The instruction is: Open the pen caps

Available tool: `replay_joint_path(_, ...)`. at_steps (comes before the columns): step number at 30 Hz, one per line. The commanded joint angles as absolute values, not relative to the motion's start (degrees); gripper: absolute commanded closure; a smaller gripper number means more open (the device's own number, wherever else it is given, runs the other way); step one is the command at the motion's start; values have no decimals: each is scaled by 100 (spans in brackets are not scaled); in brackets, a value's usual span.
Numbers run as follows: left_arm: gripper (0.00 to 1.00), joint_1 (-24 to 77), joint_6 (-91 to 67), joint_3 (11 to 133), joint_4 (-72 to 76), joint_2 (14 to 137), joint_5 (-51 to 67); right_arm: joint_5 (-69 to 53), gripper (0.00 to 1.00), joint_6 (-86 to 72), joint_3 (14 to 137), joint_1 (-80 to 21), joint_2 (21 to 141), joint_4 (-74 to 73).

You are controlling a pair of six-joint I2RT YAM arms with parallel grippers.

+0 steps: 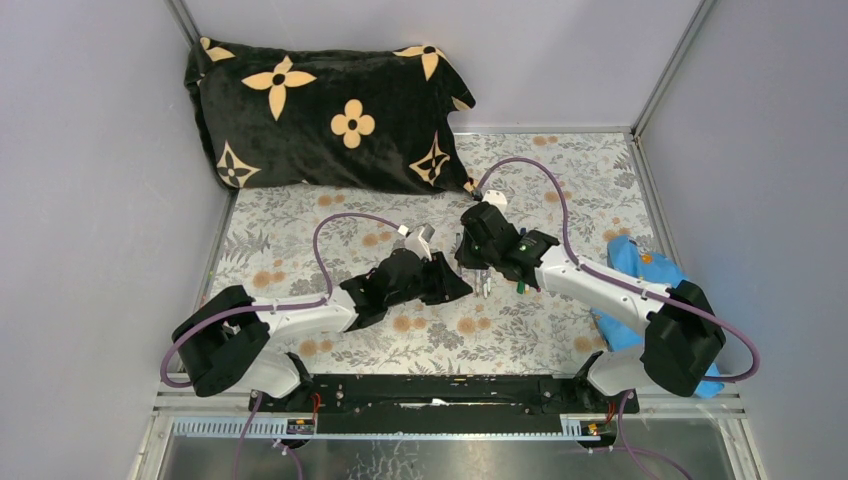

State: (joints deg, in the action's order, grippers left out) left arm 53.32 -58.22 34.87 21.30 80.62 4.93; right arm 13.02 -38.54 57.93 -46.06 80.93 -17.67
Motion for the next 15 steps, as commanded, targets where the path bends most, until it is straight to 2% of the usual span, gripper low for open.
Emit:
replay_joint_path(1,64,5370,-5862,3412,2625,8033,411,1553,100,-3997,5954,-4710,7875,-1664)
replay_joint_path(3,70,5371,-5862,3392,2651,8034,422,1567,100,-4013,5937,-4727,7867,-1653)
replay_joint_path(4,77,5371,-5862,3380,2673,8034,428,1571,100,-4018,5933,-4732,7866,-1651)
replay_joint_path(6,96,5373,-5856,3341,2731,8033,458,1589,100,-4021,5911,-4752,7845,-1643)
replay_joint_path(7,100,5372,-5843,3340,2733,8021,469,1603,100,-4024,5900,-4755,7828,-1641)
replay_joint_path(11,100,5370,-5753,3305,2731,7894,505,1589,100,-3989,5831,-4763,7763,-1624)
replay_joint_path(15,100,5373,-5627,3431,2597,7831,624,1528,84,-3955,5760,-4796,7767,-1553)
